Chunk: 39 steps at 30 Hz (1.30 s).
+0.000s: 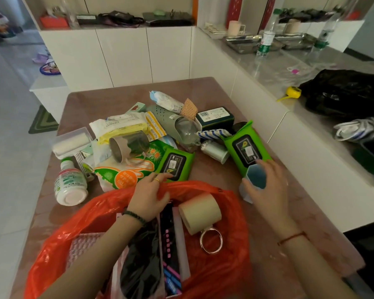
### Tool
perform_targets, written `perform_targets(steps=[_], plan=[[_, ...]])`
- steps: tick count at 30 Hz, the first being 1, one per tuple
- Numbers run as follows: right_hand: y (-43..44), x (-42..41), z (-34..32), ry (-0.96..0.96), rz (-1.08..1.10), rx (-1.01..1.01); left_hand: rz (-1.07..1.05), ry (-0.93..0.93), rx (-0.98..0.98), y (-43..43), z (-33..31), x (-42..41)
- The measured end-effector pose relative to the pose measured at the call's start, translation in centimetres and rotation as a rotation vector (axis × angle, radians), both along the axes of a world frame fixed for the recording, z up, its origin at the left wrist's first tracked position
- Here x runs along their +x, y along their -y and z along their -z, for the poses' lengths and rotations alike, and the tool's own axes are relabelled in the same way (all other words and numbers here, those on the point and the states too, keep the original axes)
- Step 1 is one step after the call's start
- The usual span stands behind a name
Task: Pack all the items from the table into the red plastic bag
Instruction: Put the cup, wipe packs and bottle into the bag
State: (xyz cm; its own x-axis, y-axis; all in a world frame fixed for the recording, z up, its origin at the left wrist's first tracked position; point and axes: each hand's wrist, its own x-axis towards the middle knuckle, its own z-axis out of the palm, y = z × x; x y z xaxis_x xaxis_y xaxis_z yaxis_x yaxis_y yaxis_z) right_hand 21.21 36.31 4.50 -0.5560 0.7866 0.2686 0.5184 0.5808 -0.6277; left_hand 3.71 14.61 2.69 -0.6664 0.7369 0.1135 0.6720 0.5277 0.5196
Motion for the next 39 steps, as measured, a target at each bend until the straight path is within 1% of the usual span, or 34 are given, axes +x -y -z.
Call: perform_targets(steps=[2, 3, 4, 5, 7, 8, 10, 12, 13, 14, 15, 16, 17, 19, 20, 21, 23, 24, 25, 26, 27, 28, 30, 31, 33, 34, 35, 36, 37, 38, 39], plan=[[-2.9, 0.0, 0.3, 0.35, -0.013, -0.008, 0.05, -0.093, 0.034, 0.2, 0.1, 0.6], [-3.9, 0.0, 0.6, 0.489, -0.051, -0.025, 0.087, -0.126, 0.063, 0.3, 0.2, 1.0], [-4.6, 0.0, 0.9, 0.567, -0.098, -0.051, 0.123, -0.148, 0.093, 0.5, 0.2, 1.6], [-5.1, 0.0, 1.2, 0.585, -0.127, -0.064, 0.16, -0.157, 0.114, 0.7, 0.2, 2.2], [-5.1, 0.2, 0.6, 0.522, -0.098, -0.047, 0.255, -0.161, 0.145, 1.5, 0.0, 3.9], [-4.8, 0.5, 0.1, 0.442, -0.052, -0.027, 0.325, -0.162, 0.146, 2.0, -0.1, 4.8], [-3.0, 1.4, -1.4, 0.177, 0.026, -0.044, 0.464, -0.097, 0.075, 3.4, 0.0, 7.1], [0.2, 2.6, -3.1, -0.12, 0.007, -0.162, 0.534, 0.023, -0.093, 4.7, 0.8, 9.2], [2.2, 3.2, -3.8, -0.232, -0.062, -0.268, 0.563, -0.005, -0.165, 5.4, 1.6, 10.2], [4.3, 3.7, -4.1, -0.301, -0.156, -0.406, 0.6, -0.05, -0.21, 6.2, 3.1, 11.1], [6.2, 4.0, -3.8, -0.328, -0.243, -0.547, 0.633, -0.1, -0.278, 6.6, 4.5, 11.8], [7.8, 4.2, -3.0, -0.308, -0.293, -0.659, 0.632, -0.123, -0.373, 6.7, 5.1, 12.4], [9.2, 4.3, -1.8, -0.251, -0.324, -0.739, 0.63, -0.174, -0.411, 6.7, 5.8, 13.0], [11.5, 4.1, 0.3, -0.104, -0.356, -0.846, 0.62, -0.275, -0.404, 6.3, 5.8, 13.9], [12.3, 4.0, 1.1, -0.055, -0.358, -0.899, 0.593, -0.221, -0.416, 6.3, 5.0, 14.0], [12.8, 3.9, 1.9, -0.022, -0.355, -0.933, 0.575, -0.17, -0.377, 6.3, 4.4, 13.9], [13.0, 3.8, 2.9, 0.029, -0.335, -0.93, 0.505, -0.099, -0.293, 6.2, 3.3, 13.7], [12.8, 3.9, 3.4, 0.046, -0.325, -0.914, 0.52, 0.001, -0.243, 6.4, 3.2, 13.6], [12.4, 4.1, 3.7, 0.059, -0.321, -0.898, 0.548, 0.161, -0.226, 6.7, 2.9, 13.5], [12.0, 4.3, 3.8, 0.075, -0.321, -0.882, 0.564, 0.279, -0.215, 6.8, 2.4, 13.5], [11.6, 4.6, 3.9, 0.095, -0.319, -0.846, 0.542, 0.328, -0.173, 6.9, 2.4, 13.5], [11.1, 4.9, 4.0, 0.113, -0.306, -0.786, 0.494, 0.361, -0.091, 6.9, 2.1, 13.4], [10.1, 5.5, 3.8, 0.109, -0.226, -0.601, 0.413, 0.424, 0.044, 6.8, 1.8, 13.1], [9.8, 5.8, 3.7, 0.086, -0.157, -0.485, 0.393, 0.435, 0.069, 6.8, 1.8, 12.9], [9.5, 6.3, 3.7, 0.074, -0.004, -0.231, 0.376, 0.386, 0.074, 6.9, 2.0, 12.3], [9.2, 6.4, 4.0, 0.127, 0.063, -0.13, 0.373, 0.352, 0.061, 7.1, 2.2, 12.0], [9.1, 6.5, 4.3, 0.212, 0.106, -0.084, 0.384, 0.319, 0.027, 7.3, 2.3, 11.7], [9.0, 6.6, 4.7, 0.298, 0.119, -0.117, 0.412, 0.269, -0.014, 7.4, 2.5, 11.5], [8.9, 6.7, 4.9, 0.353, 0.117, -0.21, 0.447, 0.216, -0.07, 7.6, 2.7, 11.4], [8.8, 6.6, 5.1, 0.367, 0.11, -0.313, 0.477, 0.182, -0.124, 7.7, 2.8, 11.3], [8.7, 6.6, 4.9, 0.36, 0.099, -0.373, 0.499, 0.179, -0.164, 7.7, 2.6, 11.5]])
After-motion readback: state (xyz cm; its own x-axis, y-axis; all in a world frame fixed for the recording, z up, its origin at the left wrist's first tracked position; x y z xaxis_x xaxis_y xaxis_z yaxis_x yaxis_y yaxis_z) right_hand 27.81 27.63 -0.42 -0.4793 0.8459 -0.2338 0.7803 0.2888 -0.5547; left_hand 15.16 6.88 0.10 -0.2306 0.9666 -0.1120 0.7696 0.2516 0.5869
